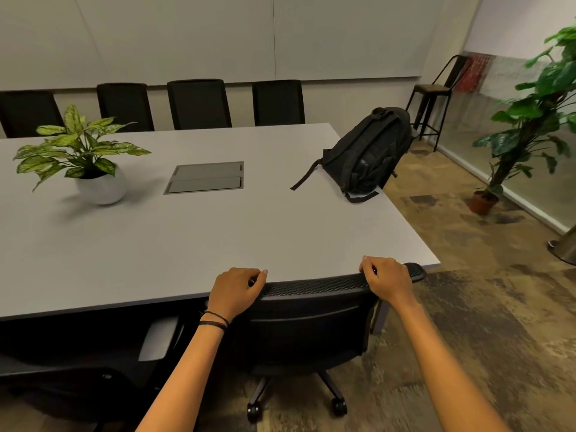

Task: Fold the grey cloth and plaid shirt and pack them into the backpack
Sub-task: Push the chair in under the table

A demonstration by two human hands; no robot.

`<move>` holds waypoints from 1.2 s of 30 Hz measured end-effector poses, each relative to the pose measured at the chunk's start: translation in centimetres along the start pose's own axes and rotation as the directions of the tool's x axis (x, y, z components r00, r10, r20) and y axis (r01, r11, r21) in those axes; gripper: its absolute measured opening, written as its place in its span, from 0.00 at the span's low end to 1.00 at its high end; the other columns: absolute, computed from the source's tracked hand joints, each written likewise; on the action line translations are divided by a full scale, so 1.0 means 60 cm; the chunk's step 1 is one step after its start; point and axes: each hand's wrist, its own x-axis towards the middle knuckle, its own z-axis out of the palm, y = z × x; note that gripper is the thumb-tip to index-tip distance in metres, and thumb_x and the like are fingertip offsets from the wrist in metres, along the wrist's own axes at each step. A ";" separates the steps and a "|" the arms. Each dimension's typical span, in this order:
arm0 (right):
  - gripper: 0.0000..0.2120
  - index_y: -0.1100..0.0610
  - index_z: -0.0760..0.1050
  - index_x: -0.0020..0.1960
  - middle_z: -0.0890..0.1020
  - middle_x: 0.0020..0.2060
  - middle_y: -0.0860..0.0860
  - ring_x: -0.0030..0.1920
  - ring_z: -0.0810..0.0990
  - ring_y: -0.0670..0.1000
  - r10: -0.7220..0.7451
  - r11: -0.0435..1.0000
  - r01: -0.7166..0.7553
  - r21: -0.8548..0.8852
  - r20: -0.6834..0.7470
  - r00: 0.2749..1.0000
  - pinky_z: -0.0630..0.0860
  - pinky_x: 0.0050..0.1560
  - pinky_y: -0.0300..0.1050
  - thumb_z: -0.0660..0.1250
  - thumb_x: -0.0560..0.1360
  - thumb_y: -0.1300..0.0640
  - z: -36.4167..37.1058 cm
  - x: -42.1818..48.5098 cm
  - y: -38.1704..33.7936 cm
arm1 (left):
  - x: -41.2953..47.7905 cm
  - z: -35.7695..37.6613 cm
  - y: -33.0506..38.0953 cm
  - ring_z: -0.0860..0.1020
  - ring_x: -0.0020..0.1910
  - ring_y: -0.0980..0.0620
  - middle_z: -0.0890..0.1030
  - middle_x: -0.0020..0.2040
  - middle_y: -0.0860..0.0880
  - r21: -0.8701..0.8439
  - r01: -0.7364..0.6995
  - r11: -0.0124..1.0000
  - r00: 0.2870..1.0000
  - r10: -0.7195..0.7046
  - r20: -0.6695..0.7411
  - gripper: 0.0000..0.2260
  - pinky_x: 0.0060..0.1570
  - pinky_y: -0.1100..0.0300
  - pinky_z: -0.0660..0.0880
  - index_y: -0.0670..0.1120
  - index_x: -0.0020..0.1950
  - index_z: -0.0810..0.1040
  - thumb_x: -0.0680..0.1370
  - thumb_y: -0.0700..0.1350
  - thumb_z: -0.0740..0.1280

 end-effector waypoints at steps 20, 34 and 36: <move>0.20 0.53 0.78 0.36 0.81 0.32 0.49 0.33 0.77 0.51 0.018 1.000 -0.018 -0.001 -0.010 1.000 0.63 0.32 0.41 0.50 0.73 0.49 -0.012 0.021 -0.001 | 0.020 0.007 0.007 0.79 0.39 0.51 0.82 0.42 0.52 -0.025 -0.034 0.999 0.992 0.036 0.120 0.25 0.36 0.61 0.72 0.47 0.43 0.80 0.78 0.60 0.49; 0.18 0.58 0.74 0.38 0.78 0.34 0.50 0.35 0.74 0.50 0.024 0.996 0.007 -0.093 0.326 0.945 0.64 0.31 0.42 0.54 0.78 0.48 -0.013 0.019 -0.007 | 0.010 -0.001 0.003 0.77 0.54 0.51 0.80 0.58 0.51 -0.140 0.091 0.986 0.865 -0.009 0.501 0.19 0.55 0.57 0.73 0.52 0.61 0.77 0.80 0.58 0.53; 0.19 0.58 0.75 0.39 0.78 0.35 0.50 0.37 0.75 0.50 0.022 0.993 0.022 -0.115 0.366 0.930 0.66 0.32 0.42 0.55 0.78 0.47 -0.008 0.025 -0.009 | 0.014 -0.001 0.000 0.77 0.52 0.51 0.81 0.56 0.51 -0.174 0.124 0.977 0.856 -0.017 0.517 0.18 0.54 0.57 0.73 0.51 0.59 0.78 0.80 0.57 0.55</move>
